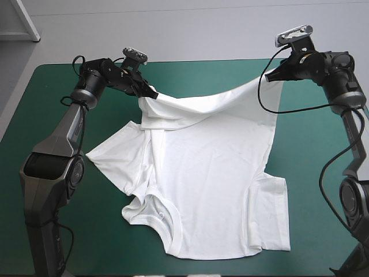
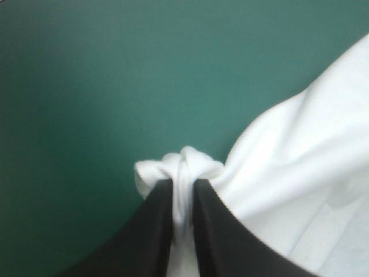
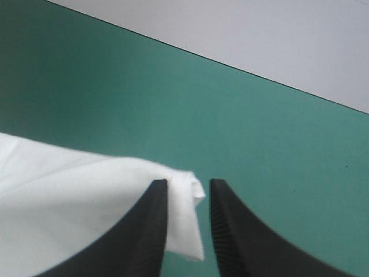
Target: Fold the cloth
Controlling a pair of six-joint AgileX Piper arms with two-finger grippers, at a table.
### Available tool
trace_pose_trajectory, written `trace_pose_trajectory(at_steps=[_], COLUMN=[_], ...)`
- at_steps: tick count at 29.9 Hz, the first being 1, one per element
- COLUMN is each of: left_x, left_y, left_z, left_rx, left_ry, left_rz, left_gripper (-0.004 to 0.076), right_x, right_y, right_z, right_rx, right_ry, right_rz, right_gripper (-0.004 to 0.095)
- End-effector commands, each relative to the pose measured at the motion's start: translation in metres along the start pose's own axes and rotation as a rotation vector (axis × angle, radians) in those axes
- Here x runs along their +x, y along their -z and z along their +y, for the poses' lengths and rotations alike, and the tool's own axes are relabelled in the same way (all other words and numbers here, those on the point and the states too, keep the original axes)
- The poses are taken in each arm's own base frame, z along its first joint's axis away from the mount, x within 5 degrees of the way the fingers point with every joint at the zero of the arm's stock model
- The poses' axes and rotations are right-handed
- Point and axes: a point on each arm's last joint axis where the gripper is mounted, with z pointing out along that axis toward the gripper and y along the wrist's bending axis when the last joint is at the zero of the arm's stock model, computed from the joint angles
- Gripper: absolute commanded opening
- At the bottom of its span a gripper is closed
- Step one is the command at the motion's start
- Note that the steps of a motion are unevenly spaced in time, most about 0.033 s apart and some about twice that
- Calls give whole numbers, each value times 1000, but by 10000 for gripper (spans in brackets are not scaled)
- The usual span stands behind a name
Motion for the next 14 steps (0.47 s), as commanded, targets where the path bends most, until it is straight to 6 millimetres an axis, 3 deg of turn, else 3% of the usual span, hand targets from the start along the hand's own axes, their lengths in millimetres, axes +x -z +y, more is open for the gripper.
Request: trace_pose_trajectory(at_steps=[1,3,5,10,14], left_x=[-25,-27,-30,-30,-19], left_y=[47,59,83,165,213], left_z=[-6,-7,-8,-19,-37], left_rx=[-32,-58,-112,-241,-222], left_ry=[-5,20,11,-16,-16], left_rz=[-132,-138,-138,-131,-103], left_gripper=[230,305,333,333,333], right_x=[-24,-28,-33,-43,-40], right_y=[34,44,57,114,155], right_z=[-12,-13,-13,-4,9], right_rx=[68,75,71,-24,-130], right_ry=[-22,-28,-40,-84,-112], right_rz=[-165,-193,-199,-193,-167], right_gripper=[568,651,651,568,491])
